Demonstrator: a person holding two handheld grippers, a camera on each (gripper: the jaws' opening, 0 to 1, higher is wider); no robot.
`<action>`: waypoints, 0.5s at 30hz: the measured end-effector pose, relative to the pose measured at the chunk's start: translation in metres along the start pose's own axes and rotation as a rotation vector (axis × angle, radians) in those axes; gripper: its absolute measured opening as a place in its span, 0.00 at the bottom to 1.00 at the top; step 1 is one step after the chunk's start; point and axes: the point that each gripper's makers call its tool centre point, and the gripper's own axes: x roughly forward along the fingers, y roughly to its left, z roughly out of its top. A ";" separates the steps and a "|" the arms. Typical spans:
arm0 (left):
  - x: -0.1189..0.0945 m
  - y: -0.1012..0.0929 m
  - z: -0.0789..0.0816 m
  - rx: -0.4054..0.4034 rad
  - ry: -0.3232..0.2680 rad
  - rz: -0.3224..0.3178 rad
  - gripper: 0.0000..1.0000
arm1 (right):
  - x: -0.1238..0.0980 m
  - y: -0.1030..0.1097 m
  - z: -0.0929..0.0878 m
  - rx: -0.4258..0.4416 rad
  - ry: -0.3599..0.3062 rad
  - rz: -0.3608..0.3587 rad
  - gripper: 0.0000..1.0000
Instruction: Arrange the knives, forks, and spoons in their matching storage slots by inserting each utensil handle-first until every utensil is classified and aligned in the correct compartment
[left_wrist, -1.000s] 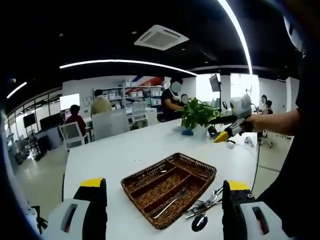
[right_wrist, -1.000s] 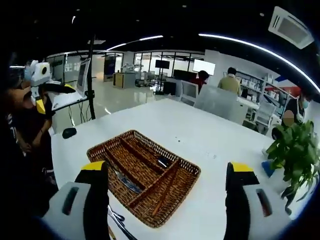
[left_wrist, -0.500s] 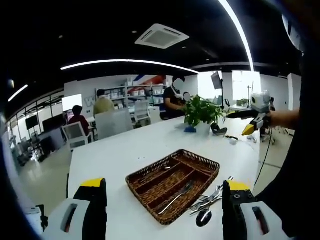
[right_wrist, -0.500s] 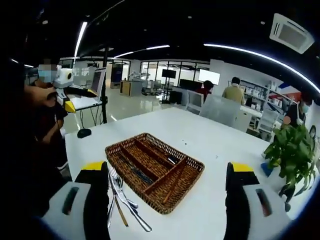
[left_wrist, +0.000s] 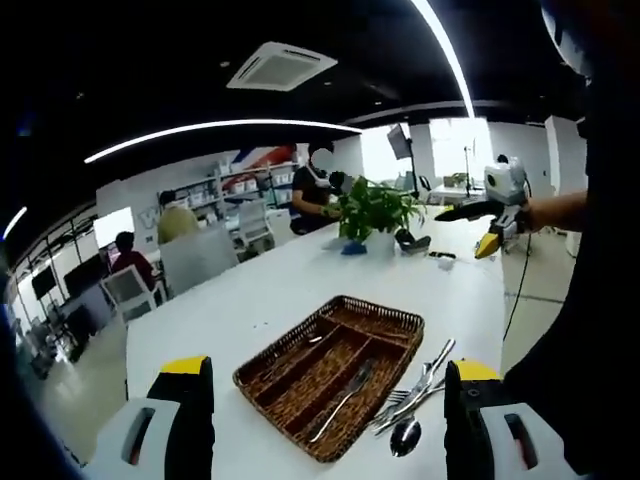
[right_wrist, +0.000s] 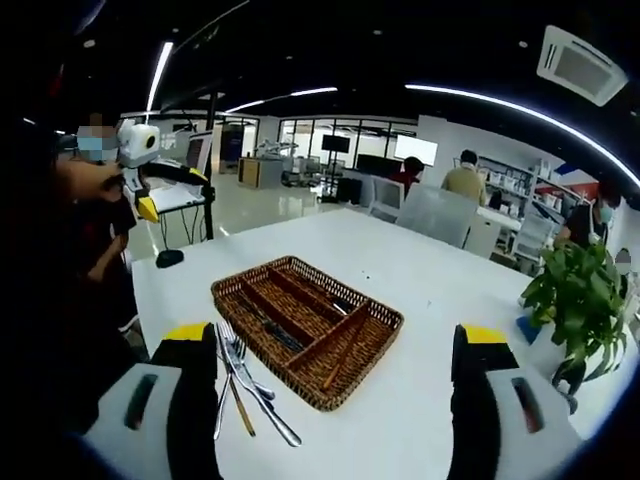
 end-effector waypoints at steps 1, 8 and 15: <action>0.005 -0.003 0.001 0.031 0.006 -0.009 1.00 | 0.000 0.000 -0.002 0.001 0.005 0.004 0.99; 0.036 -0.029 0.003 0.050 0.049 -0.101 1.00 | -0.007 0.000 -0.009 0.017 0.013 0.001 0.99; 0.053 -0.044 -0.004 0.164 0.139 -0.232 0.95 | -0.009 0.003 -0.017 0.025 0.036 0.015 0.99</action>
